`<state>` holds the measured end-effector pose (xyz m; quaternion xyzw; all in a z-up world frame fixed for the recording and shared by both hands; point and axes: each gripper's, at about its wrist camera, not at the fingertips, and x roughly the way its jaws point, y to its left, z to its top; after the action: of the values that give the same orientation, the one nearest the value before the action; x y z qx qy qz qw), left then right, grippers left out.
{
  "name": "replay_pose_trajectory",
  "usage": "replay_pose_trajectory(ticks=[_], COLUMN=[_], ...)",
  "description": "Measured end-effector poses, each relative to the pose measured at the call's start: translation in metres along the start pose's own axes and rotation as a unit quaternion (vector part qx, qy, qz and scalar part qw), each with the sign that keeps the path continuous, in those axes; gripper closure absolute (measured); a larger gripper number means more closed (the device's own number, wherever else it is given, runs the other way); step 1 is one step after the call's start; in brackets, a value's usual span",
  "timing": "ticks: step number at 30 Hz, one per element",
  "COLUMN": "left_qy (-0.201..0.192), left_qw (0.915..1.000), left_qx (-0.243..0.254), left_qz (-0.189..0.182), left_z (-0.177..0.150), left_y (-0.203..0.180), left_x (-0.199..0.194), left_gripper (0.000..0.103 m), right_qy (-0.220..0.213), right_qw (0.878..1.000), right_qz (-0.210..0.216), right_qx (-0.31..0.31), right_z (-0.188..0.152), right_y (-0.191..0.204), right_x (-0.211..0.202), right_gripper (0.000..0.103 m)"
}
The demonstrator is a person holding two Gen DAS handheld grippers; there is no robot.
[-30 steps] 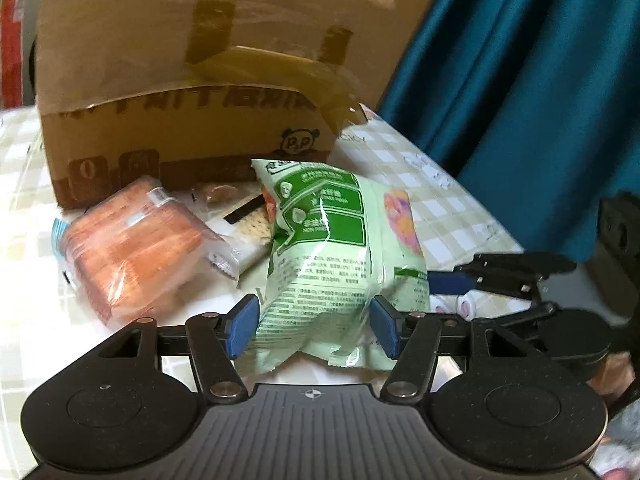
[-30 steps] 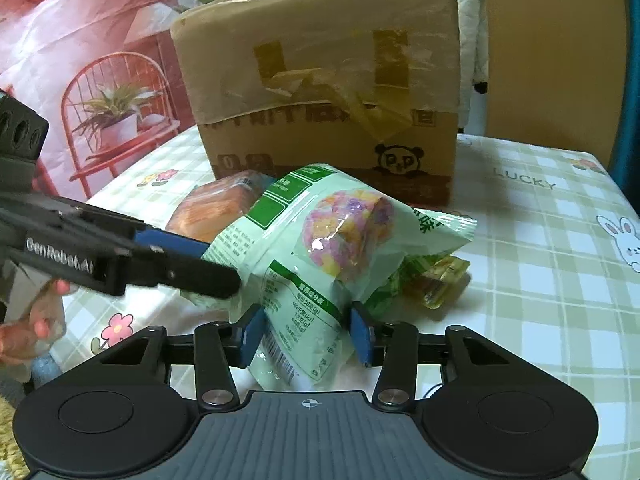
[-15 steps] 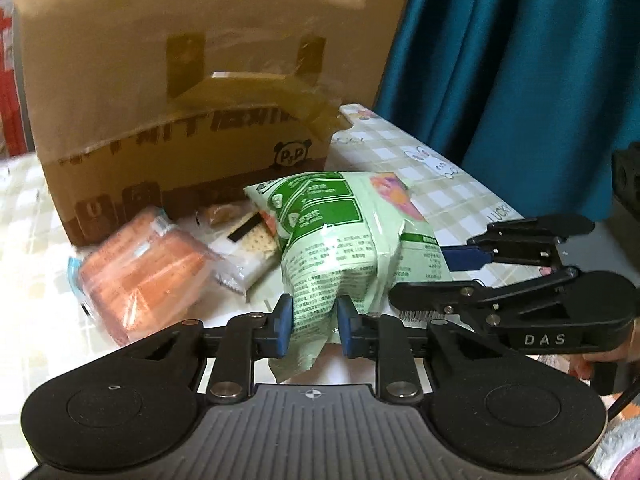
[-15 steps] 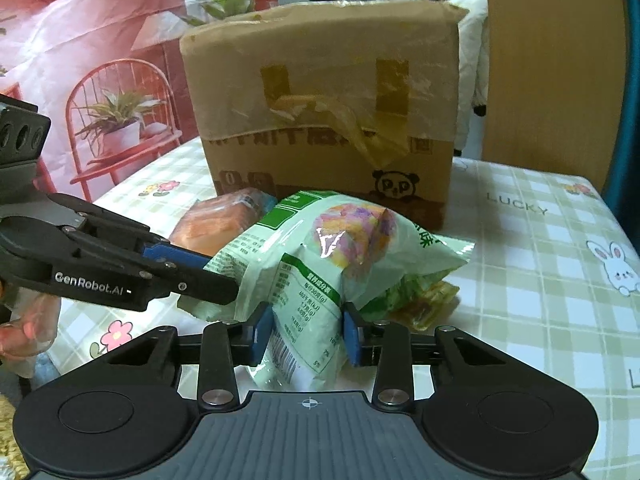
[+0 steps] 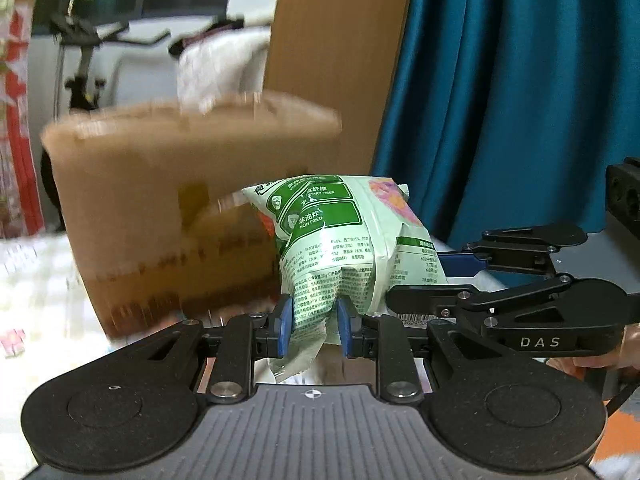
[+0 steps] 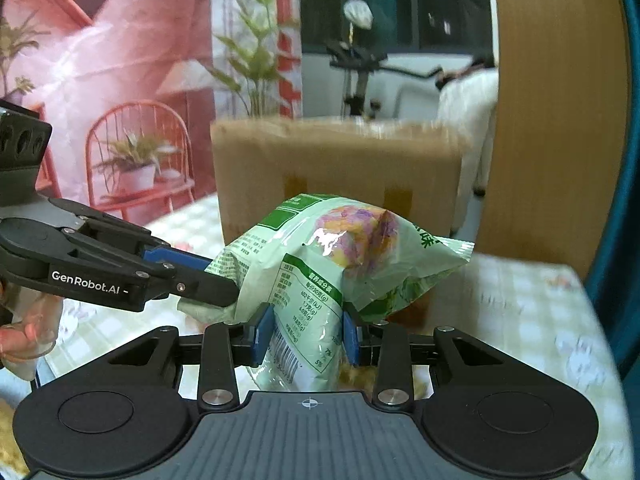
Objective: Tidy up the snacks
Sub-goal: 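Carry the green chip bag over the lined box and open both grippers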
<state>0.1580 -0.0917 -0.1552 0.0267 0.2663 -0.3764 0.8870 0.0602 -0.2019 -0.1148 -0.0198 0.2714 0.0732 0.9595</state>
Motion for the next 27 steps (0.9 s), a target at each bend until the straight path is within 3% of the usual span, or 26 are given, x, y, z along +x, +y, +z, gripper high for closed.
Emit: replay_pose_trajectory(ticks=[6, 10, 20, 27], left_qy=[-0.066, -0.08, -0.056, -0.029], left_qw=[0.9974, 0.9957, 0.9952, 0.9948], left_qx=[0.015, 0.024, -0.008, -0.031], left_qz=[0.024, 0.041, 0.08, 0.093], left_z=[0.043, 0.07, 0.128, 0.135], left_y=[0.0, 0.01, 0.054, 0.075], left_x=[-0.019, -0.013, 0.027, 0.048], left_gripper=[0.078, 0.078, 0.078, 0.077], right_qy=[-0.056, -0.076, -0.079, -0.042], right_qw=[0.997, 0.994, 0.993, 0.996], right_qz=[0.001, 0.006, 0.015, 0.029], right_qx=[-0.051, -0.076, -0.091, -0.067], right_z=[0.057, 0.098, 0.175, 0.186], right_y=[-0.003, -0.01, -0.039, -0.061], right_x=[-0.018, -0.013, 0.069, 0.117], right_gripper=[0.07, 0.07, 0.07, 0.069])
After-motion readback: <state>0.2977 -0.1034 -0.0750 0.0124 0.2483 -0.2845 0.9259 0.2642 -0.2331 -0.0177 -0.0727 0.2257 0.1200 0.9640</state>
